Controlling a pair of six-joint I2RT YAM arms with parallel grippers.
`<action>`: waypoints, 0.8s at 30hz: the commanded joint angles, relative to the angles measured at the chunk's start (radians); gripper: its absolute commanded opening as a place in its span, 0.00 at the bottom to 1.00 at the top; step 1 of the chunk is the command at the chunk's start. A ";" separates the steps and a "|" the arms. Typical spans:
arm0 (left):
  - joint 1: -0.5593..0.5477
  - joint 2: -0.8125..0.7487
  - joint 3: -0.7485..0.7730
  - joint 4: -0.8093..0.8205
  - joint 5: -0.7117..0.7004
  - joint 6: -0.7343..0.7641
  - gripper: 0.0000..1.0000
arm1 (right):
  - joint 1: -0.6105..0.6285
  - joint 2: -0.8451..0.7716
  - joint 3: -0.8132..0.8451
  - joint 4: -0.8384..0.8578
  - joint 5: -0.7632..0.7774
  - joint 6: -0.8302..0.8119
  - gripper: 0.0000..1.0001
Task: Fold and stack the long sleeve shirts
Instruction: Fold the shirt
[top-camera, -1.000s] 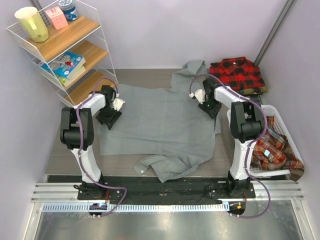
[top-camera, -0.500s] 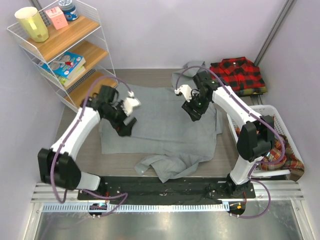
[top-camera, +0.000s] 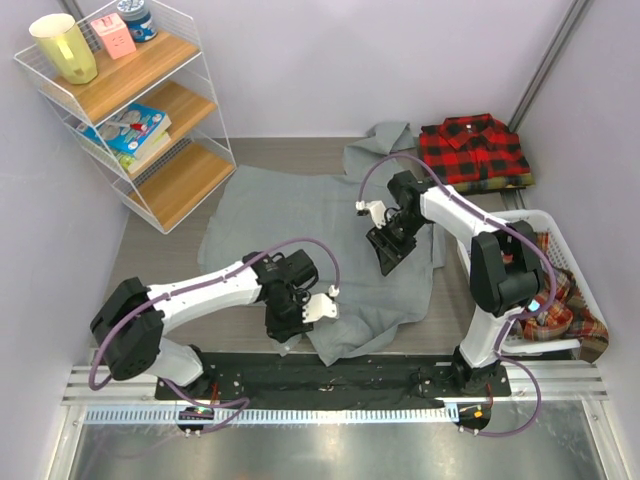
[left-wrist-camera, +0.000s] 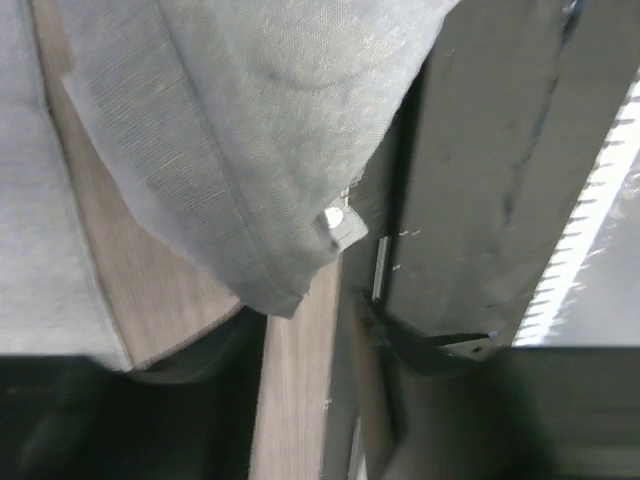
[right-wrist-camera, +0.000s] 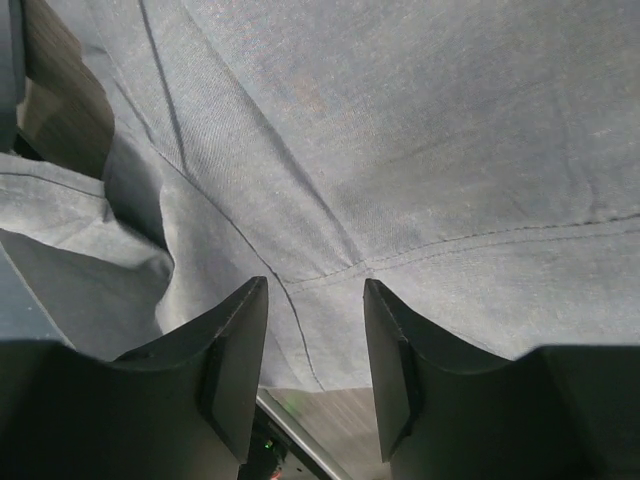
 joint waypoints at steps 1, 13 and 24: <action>-0.027 -0.056 0.058 0.002 0.032 -0.034 0.15 | -0.059 -0.048 0.056 0.000 -0.042 0.004 0.50; -0.010 -0.146 0.249 -0.090 0.316 -0.170 0.00 | -0.108 -0.165 0.136 0.062 -0.046 -0.004 0.54; 0.324 0.123 0.512 0.650 0.618 -1.268 0.00 | -0.251 0.040 0.552 -0.040 -0.106 0.047 0.95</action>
